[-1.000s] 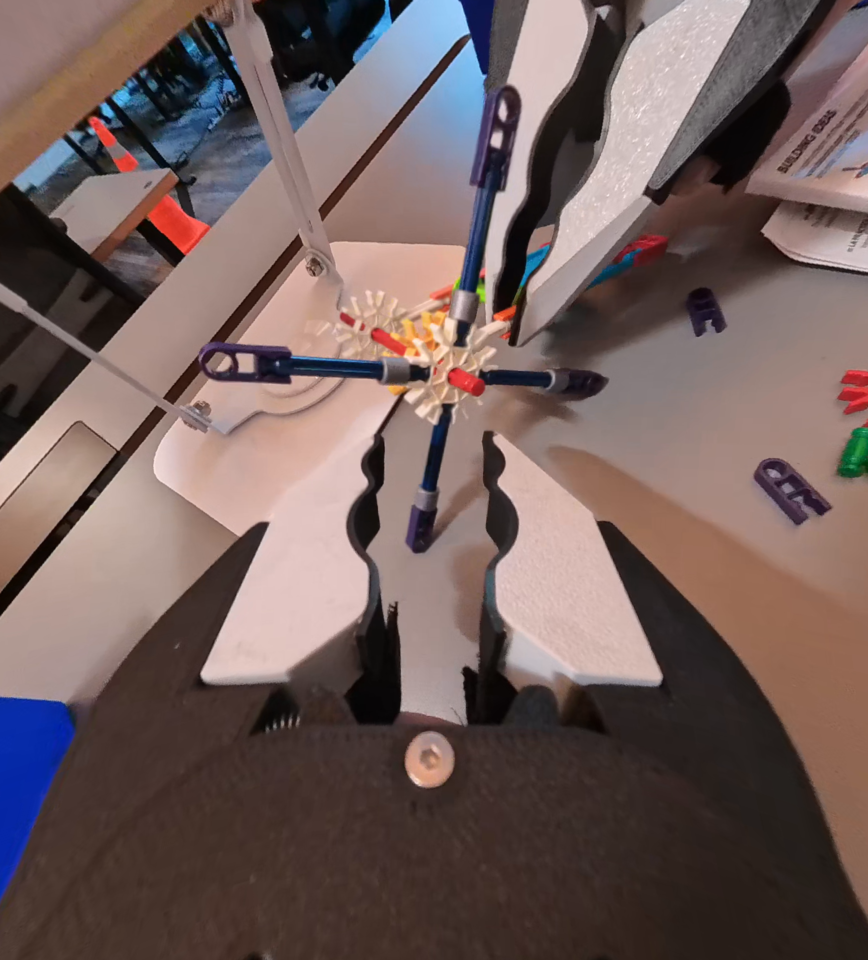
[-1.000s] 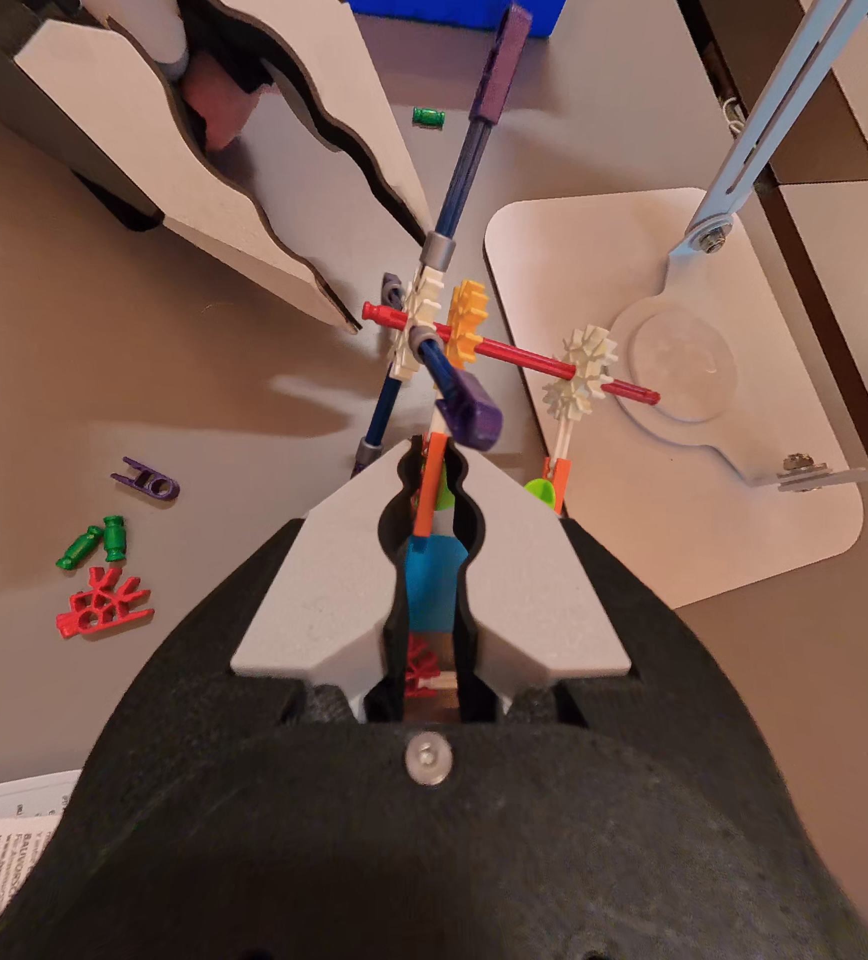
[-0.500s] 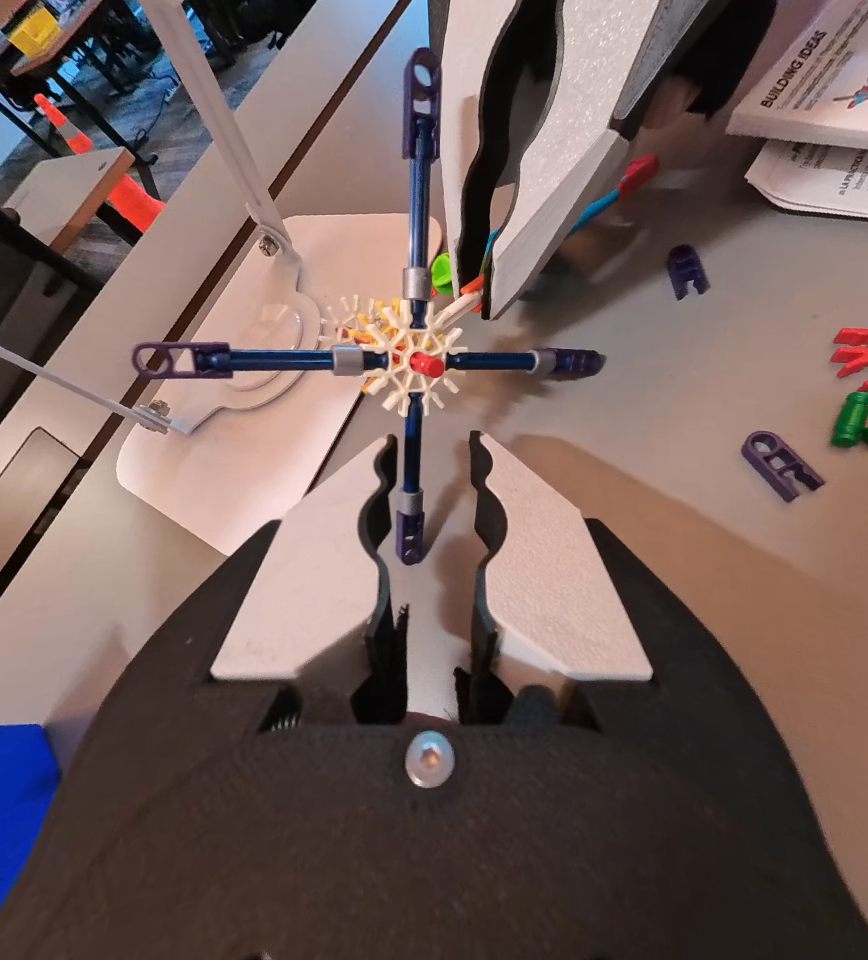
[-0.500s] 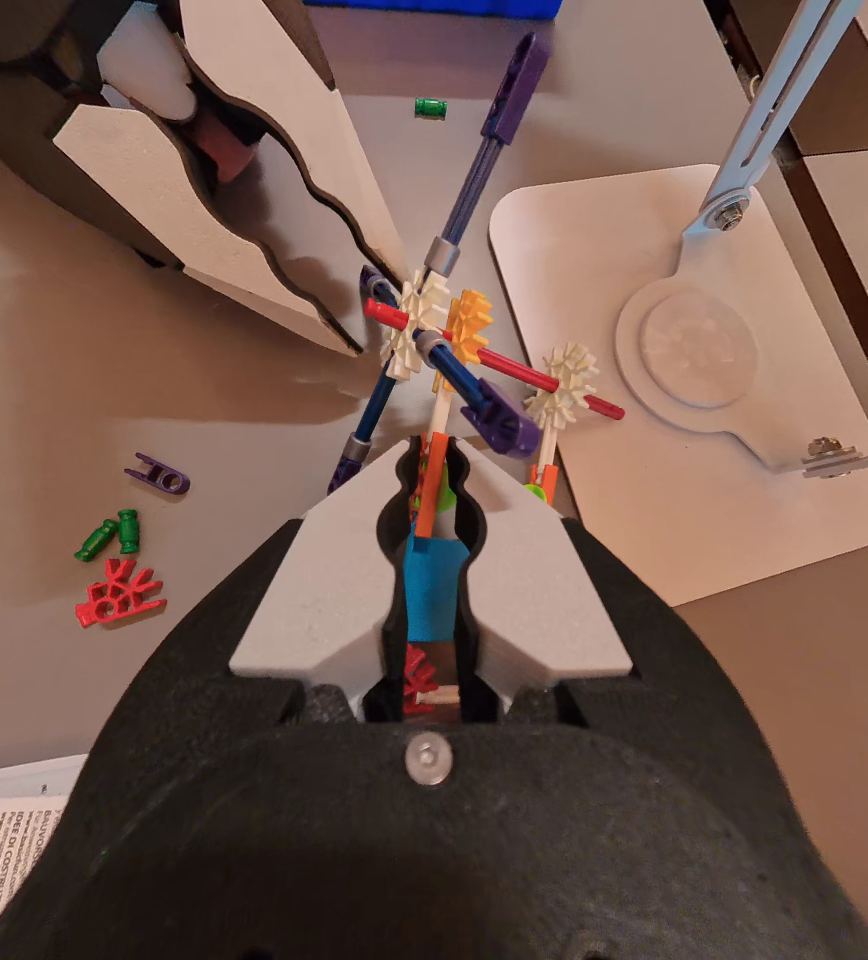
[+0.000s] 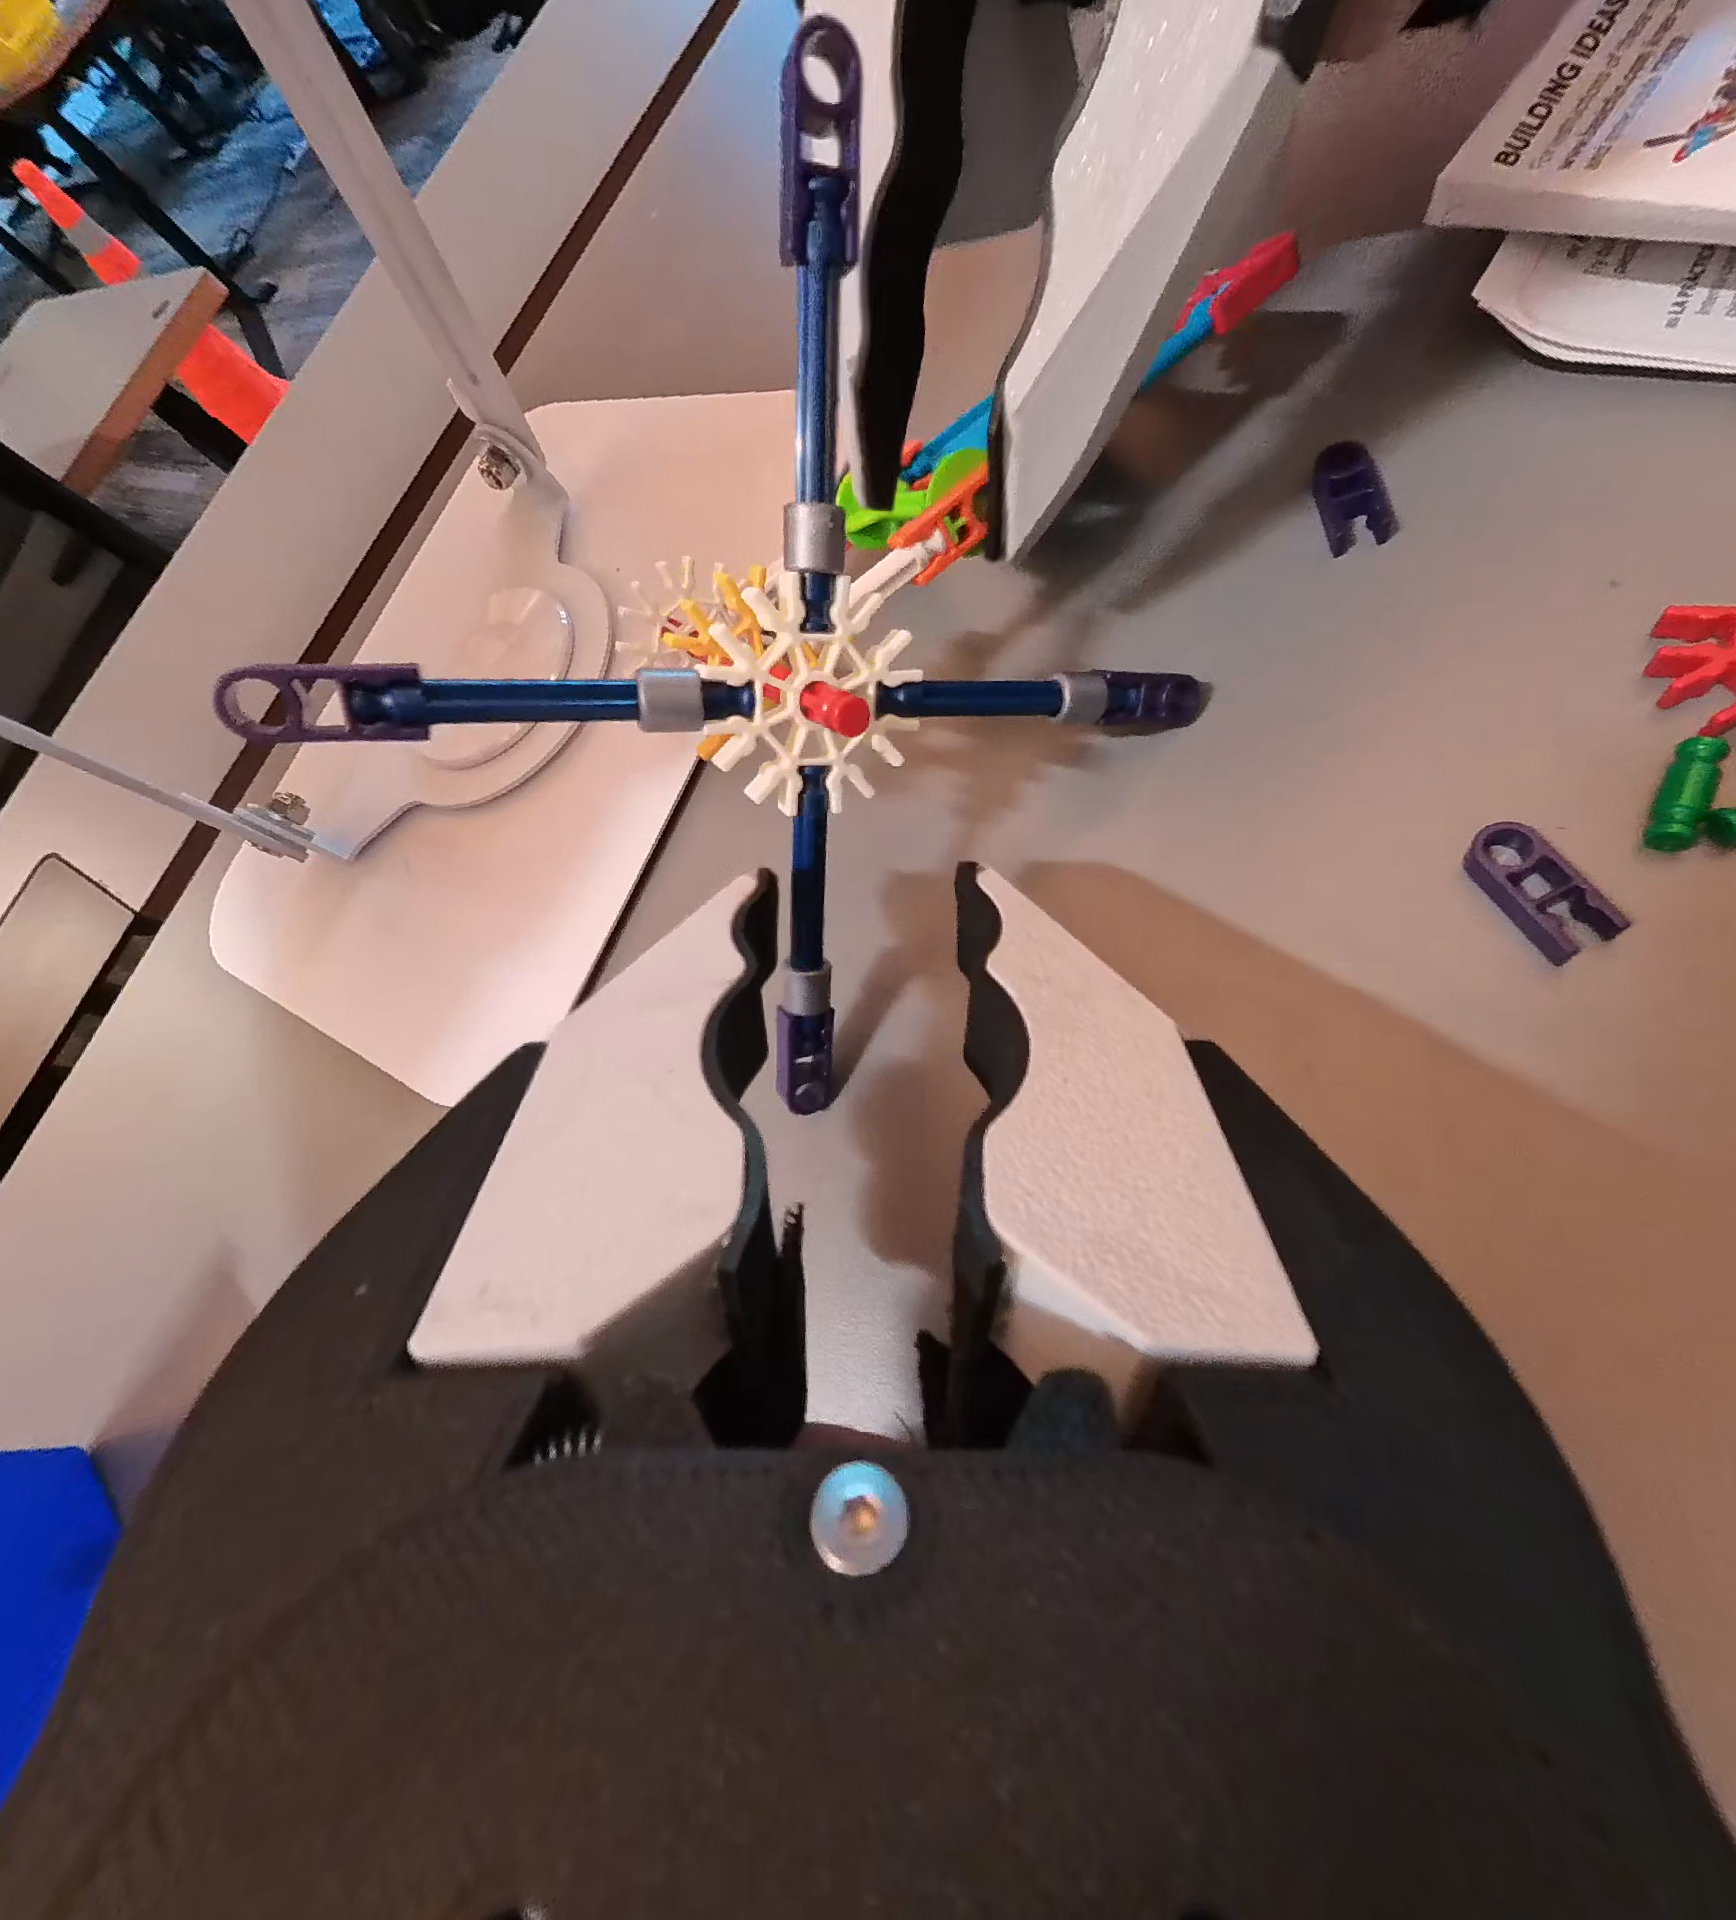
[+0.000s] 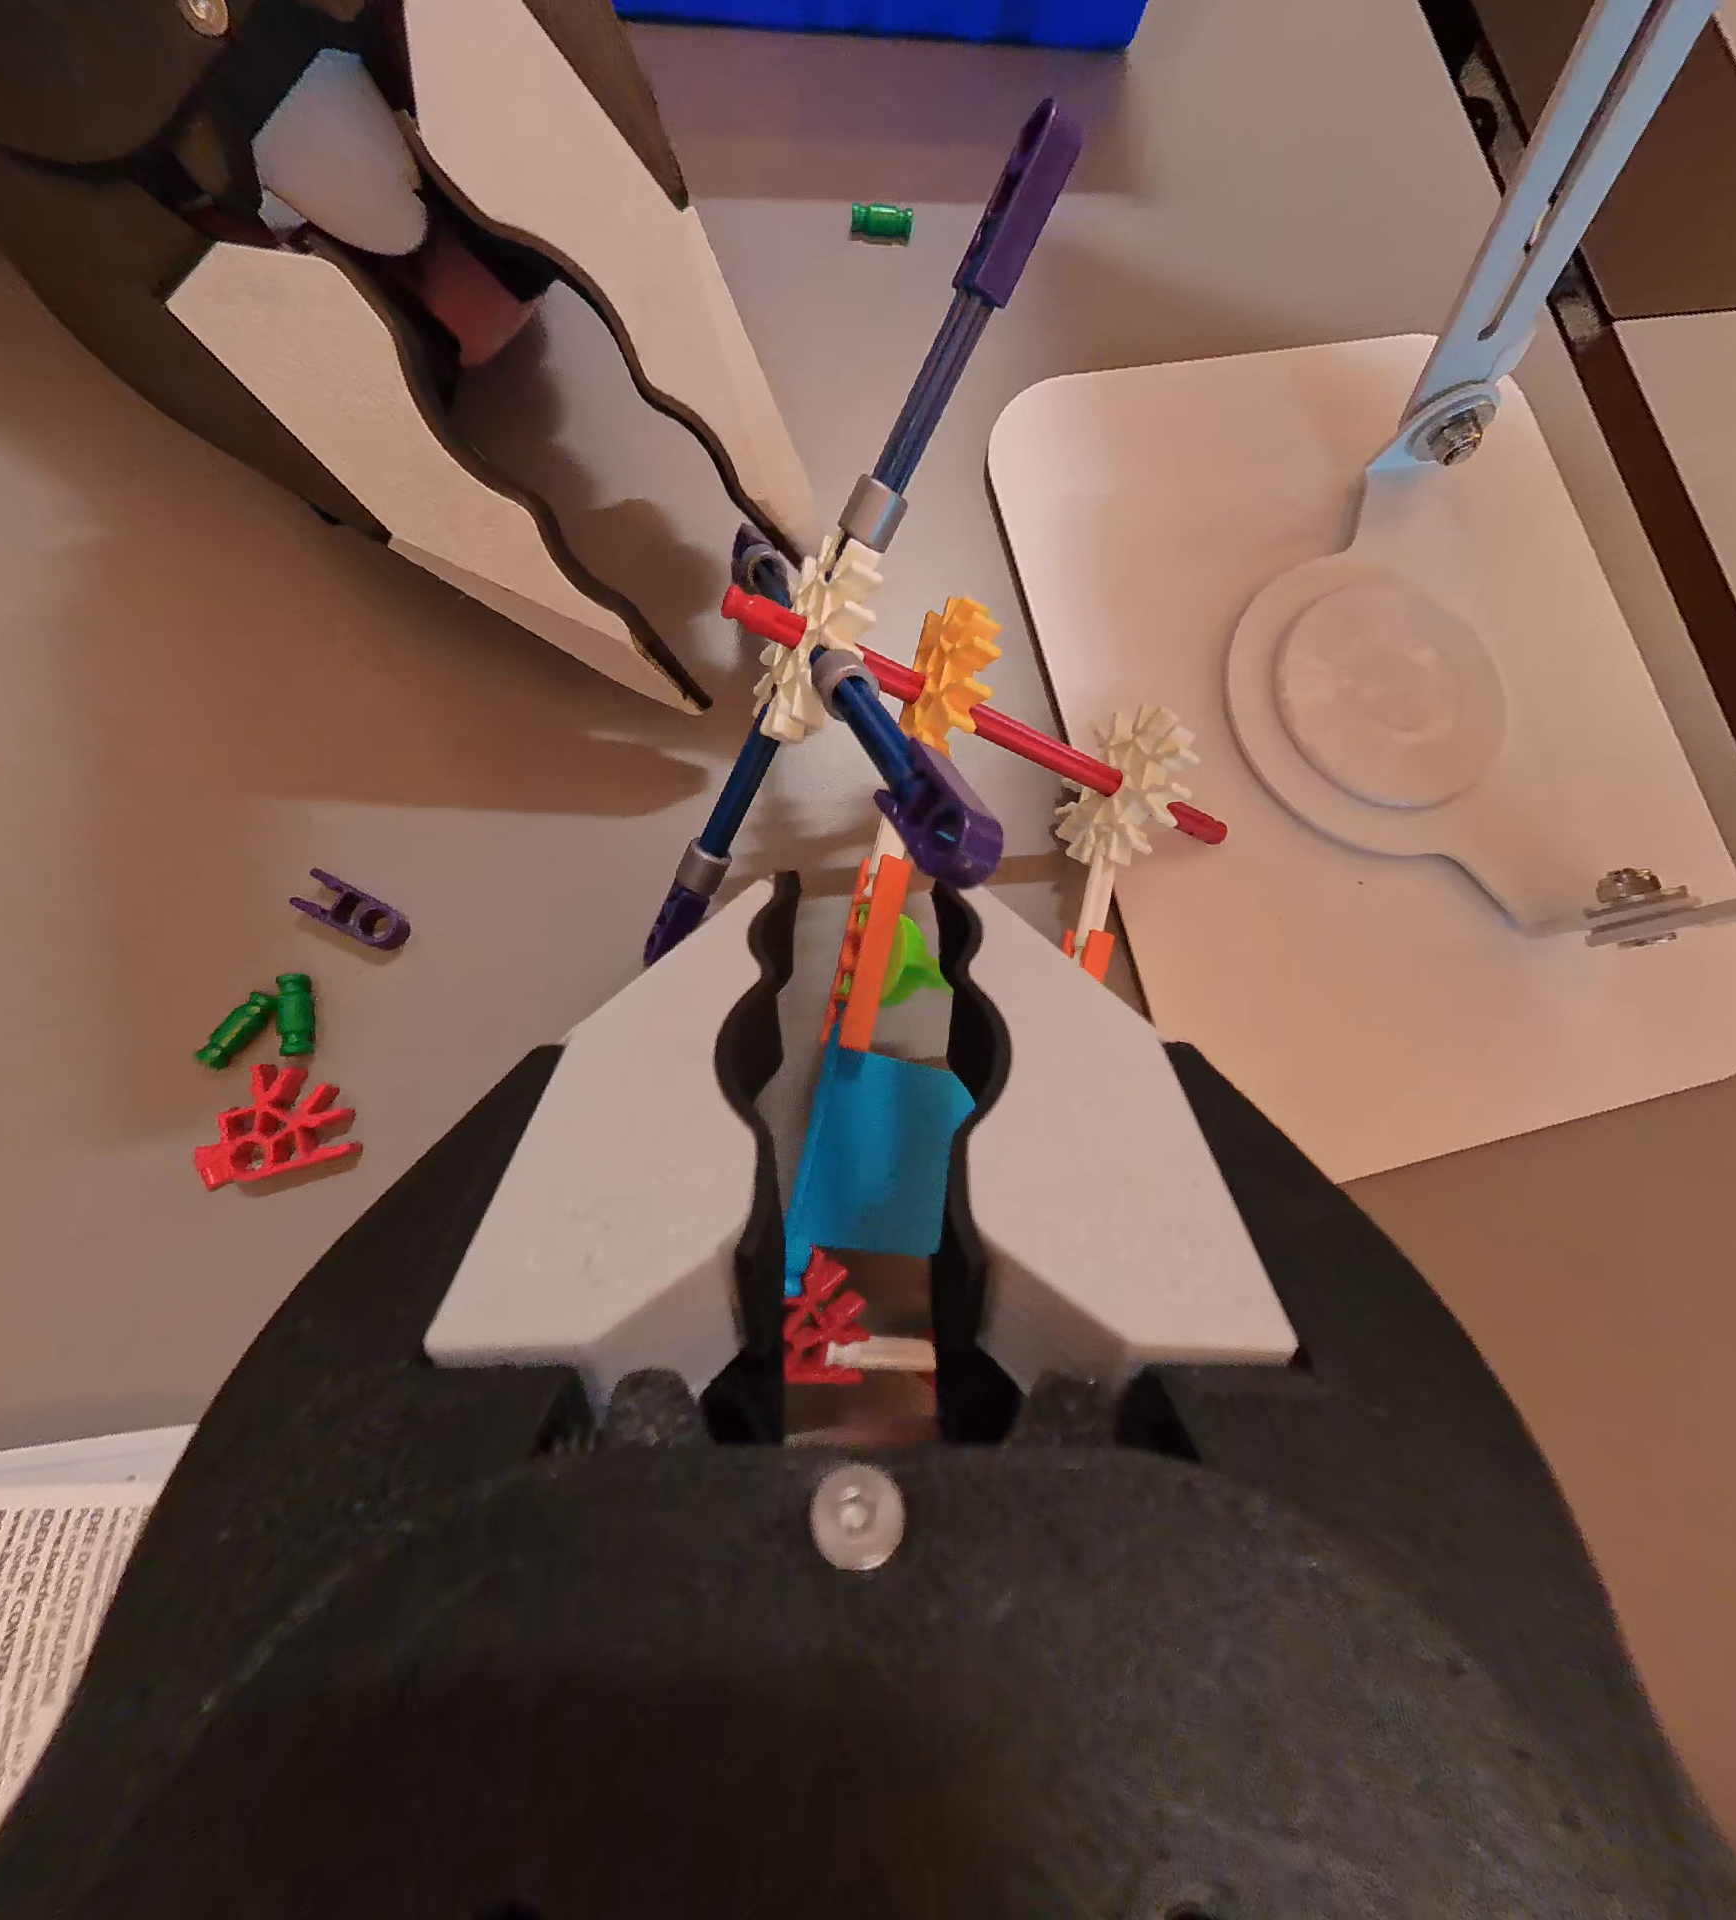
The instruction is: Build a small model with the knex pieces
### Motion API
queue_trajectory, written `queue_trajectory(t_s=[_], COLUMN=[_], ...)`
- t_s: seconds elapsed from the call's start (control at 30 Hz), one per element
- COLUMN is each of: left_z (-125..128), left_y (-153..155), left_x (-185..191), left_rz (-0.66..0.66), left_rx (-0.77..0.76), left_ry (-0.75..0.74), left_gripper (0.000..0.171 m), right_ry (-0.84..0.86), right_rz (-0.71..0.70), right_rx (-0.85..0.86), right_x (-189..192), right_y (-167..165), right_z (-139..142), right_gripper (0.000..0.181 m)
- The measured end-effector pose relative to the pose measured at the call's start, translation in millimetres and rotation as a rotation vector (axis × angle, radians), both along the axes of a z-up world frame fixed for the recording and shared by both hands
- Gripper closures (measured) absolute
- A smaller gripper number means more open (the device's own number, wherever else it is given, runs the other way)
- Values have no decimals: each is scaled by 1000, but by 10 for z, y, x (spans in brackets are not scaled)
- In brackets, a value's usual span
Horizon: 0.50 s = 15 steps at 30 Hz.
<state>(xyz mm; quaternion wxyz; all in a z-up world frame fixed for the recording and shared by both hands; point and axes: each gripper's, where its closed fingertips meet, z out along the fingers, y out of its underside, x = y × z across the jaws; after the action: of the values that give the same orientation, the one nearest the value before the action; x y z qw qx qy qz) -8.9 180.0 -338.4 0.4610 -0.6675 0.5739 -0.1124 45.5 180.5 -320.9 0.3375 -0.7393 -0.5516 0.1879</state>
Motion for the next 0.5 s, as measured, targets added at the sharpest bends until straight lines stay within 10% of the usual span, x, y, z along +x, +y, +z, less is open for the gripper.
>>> queue_trajectory(t_s=[0.5], left_z=[-3], left_y=[-42], left_x=[-3], left_rz=[-16], left_rx=[2], left_ry=[17], left_gripper=[140], right_ry=[-34], right_rz=[18], right_rx=[0], right_x=[19], right_y=[-25], right_z=[-61], right_gripper=[162])
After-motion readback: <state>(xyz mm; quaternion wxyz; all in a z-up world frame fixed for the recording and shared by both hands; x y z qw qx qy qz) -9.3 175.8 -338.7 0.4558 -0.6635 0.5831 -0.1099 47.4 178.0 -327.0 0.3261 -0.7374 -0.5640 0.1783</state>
